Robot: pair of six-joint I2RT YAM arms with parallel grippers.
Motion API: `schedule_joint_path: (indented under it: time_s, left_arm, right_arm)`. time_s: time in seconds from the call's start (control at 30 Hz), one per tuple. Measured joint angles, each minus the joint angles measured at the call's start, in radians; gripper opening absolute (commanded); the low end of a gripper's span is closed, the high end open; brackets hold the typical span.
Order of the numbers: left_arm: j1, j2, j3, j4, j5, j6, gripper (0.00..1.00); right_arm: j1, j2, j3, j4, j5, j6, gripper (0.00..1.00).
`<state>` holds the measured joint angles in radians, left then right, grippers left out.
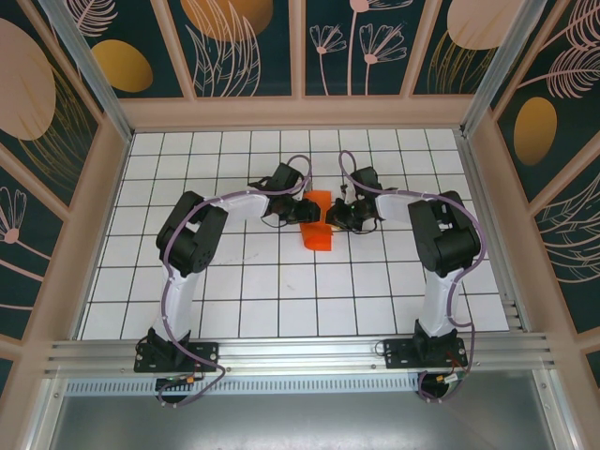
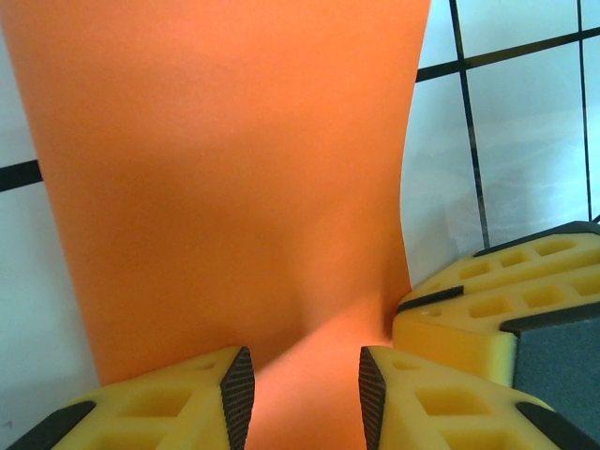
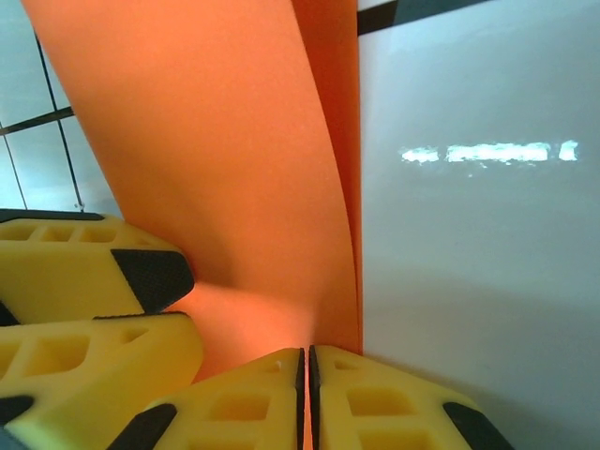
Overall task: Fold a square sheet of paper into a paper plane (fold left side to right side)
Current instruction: Hold the square sheet of paper at the center of the table, then first fold the square sheet of paper in half at the center of the table.
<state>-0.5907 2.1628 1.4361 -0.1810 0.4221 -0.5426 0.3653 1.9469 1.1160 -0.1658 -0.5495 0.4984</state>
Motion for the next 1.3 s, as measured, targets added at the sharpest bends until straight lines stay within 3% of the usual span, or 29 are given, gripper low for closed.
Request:
schedule_joint_path:
  time_s: [0.27,0.8,1.3]
  left_arm:
    - [0.002,-0.002,-0.008,0.013,0.008,0.000,0.39]
    - [0.002,-0.002,-0.008,0.014,0.013,0.004,0.40]
    - [-0.012,-0.038,-0.071,0.070,0.018,0.123,0.43]
  right_arm:
    - [-0.072,-0.059,0.055,-0.005,-0.024,-0.002,0.13]
    - [-0.018,0.179,0.221,0.037,-0.080,0.015,0.13]
    - [-0.010,0.190,0.231,0.015,-0.042,0.009,0.13]
